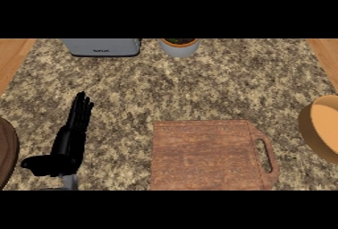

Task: Pick the bell pepper from the cutting board and place it in the pot

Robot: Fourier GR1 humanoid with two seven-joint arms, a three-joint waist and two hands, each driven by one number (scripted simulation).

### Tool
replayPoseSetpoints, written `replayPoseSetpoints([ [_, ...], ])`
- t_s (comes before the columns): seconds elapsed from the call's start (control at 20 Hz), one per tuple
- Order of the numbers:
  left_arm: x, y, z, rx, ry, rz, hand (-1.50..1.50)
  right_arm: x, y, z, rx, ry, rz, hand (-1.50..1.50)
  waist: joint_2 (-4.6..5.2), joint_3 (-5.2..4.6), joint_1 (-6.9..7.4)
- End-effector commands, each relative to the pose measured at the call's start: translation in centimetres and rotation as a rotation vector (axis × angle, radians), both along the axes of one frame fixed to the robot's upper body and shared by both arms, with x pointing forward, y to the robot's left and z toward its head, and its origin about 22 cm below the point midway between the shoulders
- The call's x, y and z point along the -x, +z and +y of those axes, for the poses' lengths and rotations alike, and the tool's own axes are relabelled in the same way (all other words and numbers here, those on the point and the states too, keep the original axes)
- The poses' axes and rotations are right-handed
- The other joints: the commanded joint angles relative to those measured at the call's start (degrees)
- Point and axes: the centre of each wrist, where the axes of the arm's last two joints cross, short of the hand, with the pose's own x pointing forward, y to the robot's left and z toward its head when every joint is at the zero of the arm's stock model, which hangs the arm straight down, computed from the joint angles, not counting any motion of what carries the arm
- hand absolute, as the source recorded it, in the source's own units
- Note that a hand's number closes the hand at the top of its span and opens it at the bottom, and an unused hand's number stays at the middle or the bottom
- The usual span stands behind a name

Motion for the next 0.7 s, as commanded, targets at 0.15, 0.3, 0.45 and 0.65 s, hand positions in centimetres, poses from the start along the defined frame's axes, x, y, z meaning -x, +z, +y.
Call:
replayPoseSetpoints([
  [0.15, -0.4, 0.8, -1.9, 0.005, -0.004, 0.003, 0.00, -2.3, -5.2, -4.7, -0.037, 0.033, 0.152, 1.50, 0.06, 0.04, 0.27],
  [0.3, -1.6, 1.2, -0.8, 0.008, 0.013, -0.007, 0.00, -4.2, -5.7, -6.1, -0.043, -0.033, 0.207, 1.50, 0.13, 0.02, 0.46],
  [0.45, -1.2, 1.0, -1.6, -0.008, 0.006, -0.015, 0.00, -2.8, -8.1, -8.4, -0.111, -0.069, 0.296, 1.50, 0.09, 0.04, 0.24],
  [0.65, -0.8, -0.1, -1.8, -0.018, -0.012, -0.008, 0.00, -4.3, -8.4, -10.1, -0.120, -0.207, 0.411, -1.50, 0.19, 0.03, 0.67],
])
